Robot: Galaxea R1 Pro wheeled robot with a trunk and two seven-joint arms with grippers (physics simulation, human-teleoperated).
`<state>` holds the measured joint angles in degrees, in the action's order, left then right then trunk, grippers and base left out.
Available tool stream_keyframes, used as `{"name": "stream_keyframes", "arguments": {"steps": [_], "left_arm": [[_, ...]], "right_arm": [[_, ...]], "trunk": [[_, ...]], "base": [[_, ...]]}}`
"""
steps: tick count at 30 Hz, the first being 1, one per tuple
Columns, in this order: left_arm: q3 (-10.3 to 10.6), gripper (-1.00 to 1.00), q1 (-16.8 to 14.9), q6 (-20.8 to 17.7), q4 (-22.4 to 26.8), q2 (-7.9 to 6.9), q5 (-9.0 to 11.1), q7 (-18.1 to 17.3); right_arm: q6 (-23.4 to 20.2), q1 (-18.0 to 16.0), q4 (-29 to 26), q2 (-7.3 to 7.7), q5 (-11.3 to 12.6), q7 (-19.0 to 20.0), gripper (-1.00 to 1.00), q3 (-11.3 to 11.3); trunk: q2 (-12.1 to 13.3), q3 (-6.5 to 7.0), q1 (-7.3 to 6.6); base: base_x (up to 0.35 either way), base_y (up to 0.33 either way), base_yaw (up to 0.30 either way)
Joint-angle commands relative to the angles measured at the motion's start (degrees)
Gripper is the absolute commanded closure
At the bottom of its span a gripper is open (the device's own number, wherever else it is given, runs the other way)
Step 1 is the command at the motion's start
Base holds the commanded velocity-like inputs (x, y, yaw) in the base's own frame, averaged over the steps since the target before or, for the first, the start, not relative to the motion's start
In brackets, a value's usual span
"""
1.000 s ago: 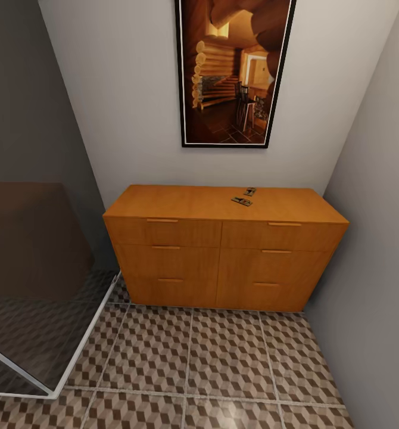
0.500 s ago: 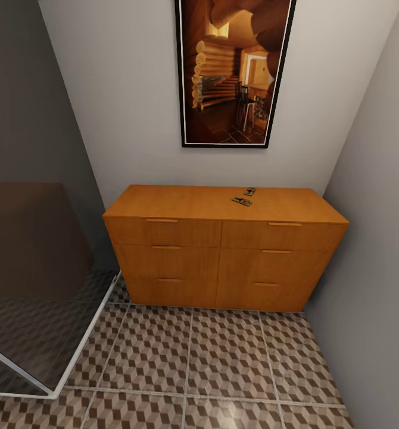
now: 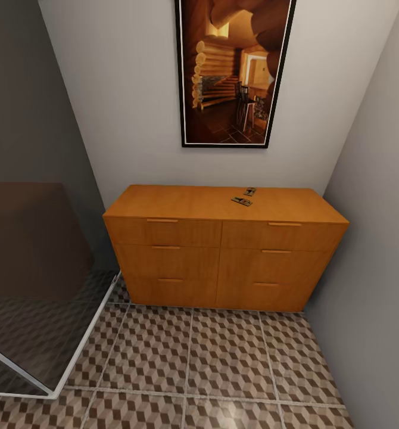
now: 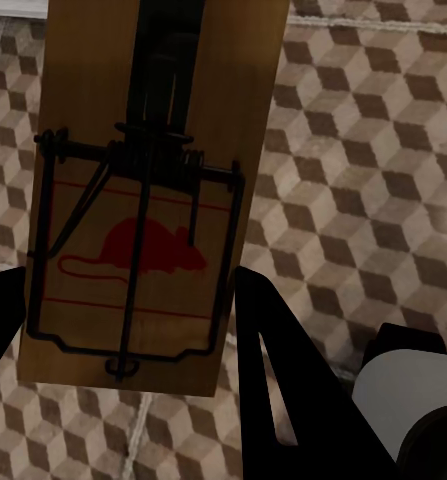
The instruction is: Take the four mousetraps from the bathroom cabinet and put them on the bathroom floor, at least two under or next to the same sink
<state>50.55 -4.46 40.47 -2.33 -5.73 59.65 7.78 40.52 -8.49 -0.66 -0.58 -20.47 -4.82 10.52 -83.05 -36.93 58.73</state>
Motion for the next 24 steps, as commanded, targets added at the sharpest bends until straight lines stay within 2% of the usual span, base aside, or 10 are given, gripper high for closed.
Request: {"name": "stream_keyframes", "arguments": {"steps": [1,24], "left_arm": [[0.4,1.0,0.0,0.1,0.0,0.02,-0.4,0.8],[0.4,1.0,0.0,0.0,0.0,0.02,-0.4,0.8]], "right_arm": [[0.1,0.0,0.0,-0.02,-0.4,-0.3,1.0,0.2],[0.1,0.0,0.0,-0.02,-0.4,-0.3,1.0,0.2]], "trunk": [[0.0,-0.05,0.0],[0.0,-0.05,0.0]], "base": [[0.0,0.0,0.0],[0.0,0.0,0.0]]}}
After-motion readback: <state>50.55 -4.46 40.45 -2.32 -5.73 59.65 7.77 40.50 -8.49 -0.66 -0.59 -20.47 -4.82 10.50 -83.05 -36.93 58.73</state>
